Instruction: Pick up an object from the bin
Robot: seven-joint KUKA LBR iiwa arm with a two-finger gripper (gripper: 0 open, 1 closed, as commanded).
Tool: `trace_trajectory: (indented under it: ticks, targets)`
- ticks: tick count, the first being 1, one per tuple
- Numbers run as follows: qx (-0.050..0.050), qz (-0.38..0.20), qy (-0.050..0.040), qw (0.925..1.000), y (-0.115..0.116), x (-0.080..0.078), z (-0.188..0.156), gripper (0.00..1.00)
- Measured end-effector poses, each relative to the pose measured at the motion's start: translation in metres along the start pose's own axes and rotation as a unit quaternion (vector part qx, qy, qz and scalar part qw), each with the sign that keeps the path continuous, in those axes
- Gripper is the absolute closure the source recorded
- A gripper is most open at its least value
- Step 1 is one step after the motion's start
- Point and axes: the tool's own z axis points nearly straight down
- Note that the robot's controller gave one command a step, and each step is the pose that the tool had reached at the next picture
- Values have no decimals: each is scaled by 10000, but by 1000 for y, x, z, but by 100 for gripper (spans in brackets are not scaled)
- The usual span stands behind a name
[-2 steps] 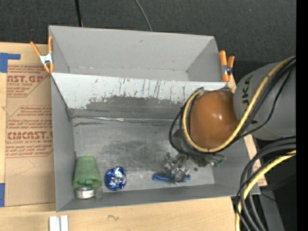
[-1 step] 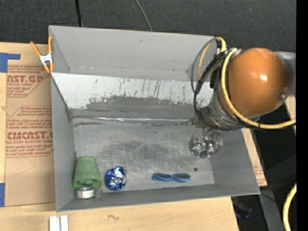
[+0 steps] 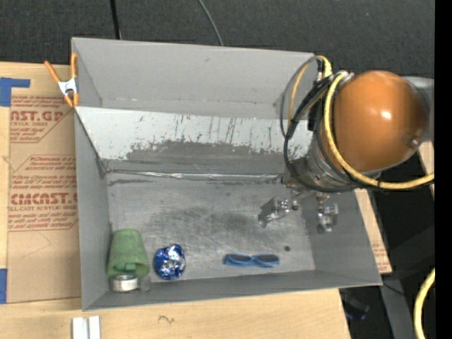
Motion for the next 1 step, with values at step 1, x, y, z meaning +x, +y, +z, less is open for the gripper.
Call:
trace_trajectory:
  ticks: [1]
  targets:
    - [-19,47,-5,10000,14,-57,34,0]
